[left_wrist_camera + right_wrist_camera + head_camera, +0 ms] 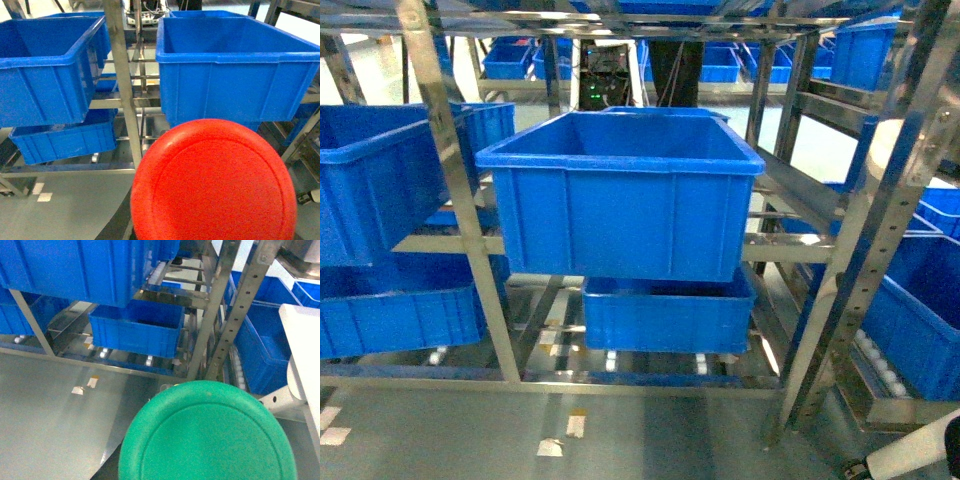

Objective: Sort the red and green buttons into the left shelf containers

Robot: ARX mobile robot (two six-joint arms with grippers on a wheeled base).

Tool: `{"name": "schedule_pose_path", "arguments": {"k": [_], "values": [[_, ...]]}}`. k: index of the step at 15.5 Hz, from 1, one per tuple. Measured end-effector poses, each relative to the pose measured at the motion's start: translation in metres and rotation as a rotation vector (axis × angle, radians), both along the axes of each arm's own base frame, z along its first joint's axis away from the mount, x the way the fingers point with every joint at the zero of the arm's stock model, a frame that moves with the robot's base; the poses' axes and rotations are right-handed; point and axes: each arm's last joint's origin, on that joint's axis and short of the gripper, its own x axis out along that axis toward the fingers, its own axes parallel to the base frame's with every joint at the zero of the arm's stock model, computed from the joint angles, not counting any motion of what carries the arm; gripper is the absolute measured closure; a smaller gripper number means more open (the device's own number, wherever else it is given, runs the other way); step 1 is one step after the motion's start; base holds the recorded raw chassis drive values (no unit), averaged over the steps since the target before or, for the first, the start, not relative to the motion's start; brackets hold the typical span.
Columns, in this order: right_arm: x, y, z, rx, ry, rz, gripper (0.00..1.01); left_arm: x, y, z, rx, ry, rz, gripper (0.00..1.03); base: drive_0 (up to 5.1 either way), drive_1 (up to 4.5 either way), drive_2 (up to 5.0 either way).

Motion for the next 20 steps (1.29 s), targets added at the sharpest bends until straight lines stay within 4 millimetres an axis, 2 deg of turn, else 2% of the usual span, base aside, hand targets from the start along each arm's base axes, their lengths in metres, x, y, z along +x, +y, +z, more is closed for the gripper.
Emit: {"name": "schedule_pose_path", "arguments": {"k": [15, 20], "values": [[0.0001, 0.0000, 0.0005, -0.001, -0.005, 0.000, 0.75, 0.0001, 0.0002, 0.0000, 0.001, 0.000, 0.003, 0.77, -5.0, 2.45, 2.4], [-0.0001, 0.0002, -0.0001, 0.001, 0.001, 0.003, 0.75, 0.0000, 0.0001, 0.0005, -0.001, -0.004, 0.001, 0.77, 0.0, 0.00, 0.0]]}}
